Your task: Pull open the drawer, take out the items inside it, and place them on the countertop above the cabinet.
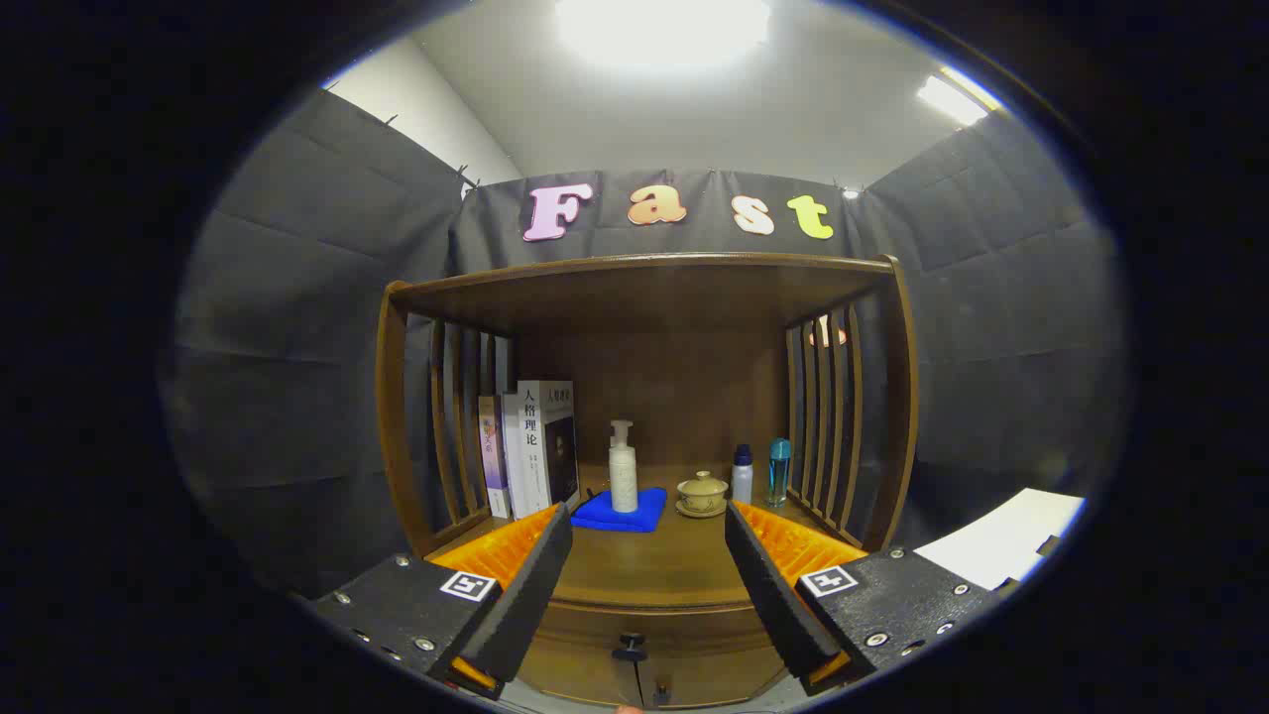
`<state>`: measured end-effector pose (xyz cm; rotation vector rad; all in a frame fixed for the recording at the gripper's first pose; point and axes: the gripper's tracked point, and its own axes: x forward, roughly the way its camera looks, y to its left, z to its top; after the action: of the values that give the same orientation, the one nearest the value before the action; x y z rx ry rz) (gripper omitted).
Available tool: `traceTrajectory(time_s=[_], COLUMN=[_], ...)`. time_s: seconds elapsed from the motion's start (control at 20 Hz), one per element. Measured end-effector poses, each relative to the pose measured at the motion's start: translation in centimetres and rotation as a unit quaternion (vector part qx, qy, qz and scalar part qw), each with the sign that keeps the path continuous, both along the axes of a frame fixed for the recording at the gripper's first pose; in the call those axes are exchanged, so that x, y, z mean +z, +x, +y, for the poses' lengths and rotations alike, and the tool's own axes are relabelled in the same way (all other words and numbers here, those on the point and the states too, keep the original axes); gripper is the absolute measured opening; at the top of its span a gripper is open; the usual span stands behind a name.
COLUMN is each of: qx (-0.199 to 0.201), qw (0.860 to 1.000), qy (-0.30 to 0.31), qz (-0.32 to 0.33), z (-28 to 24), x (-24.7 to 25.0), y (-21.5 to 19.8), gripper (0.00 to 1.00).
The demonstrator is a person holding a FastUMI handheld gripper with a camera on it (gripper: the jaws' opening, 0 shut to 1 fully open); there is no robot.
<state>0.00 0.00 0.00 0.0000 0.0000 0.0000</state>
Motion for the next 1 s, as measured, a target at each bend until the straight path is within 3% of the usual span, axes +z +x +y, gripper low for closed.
traceTrajectory(time_s=[0.55,1.0], qx=[-0.027,-0.021], qw=[0.999,0.999], qy=[0.020,0.035], qz=[0.006,0.020], z=[-2.0,-1.6], x=[-0.2,-1.5], y=[0.2,0.6], gripper=[0.96,0.96])
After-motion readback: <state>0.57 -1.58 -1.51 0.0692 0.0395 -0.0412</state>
